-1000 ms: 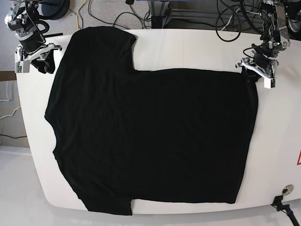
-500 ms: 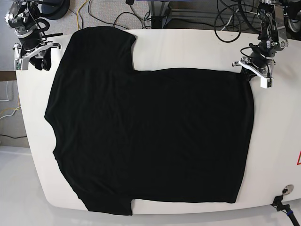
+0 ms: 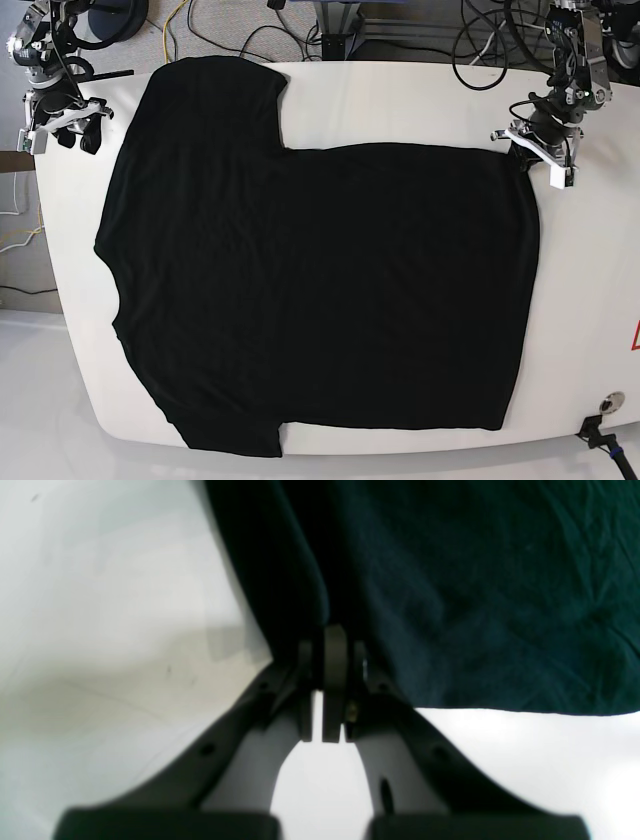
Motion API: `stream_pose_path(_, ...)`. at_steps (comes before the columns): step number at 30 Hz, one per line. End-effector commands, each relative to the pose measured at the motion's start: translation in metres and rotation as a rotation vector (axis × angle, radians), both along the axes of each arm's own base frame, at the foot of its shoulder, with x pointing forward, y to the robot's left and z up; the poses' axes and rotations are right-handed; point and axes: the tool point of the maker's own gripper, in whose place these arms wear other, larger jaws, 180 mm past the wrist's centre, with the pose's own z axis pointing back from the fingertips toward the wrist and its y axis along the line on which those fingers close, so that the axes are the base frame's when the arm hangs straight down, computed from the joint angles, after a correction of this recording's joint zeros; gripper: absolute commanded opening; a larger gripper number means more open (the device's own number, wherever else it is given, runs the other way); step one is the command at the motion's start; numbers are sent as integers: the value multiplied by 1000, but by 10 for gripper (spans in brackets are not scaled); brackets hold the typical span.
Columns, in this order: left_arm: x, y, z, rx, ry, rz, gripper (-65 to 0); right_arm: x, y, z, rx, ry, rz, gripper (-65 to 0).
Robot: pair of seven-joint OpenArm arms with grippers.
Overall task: Fold the T-shirt properly
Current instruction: 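Grasp the shirt's shoulder edges with both grippers, then pull the shirt's shoulder edge toward the arms with both grippers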
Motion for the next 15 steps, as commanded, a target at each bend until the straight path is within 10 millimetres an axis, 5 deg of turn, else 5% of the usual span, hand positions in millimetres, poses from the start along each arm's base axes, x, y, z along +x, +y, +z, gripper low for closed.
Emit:
stream_pose_path(1,4,5,7,15,-16,-8,-650,5,1,10,19,-20,19,-342)
stream_pose_path(15,3,4,7,13,-11,-15,-650,-8,5,-25,145,34,-2,-358)
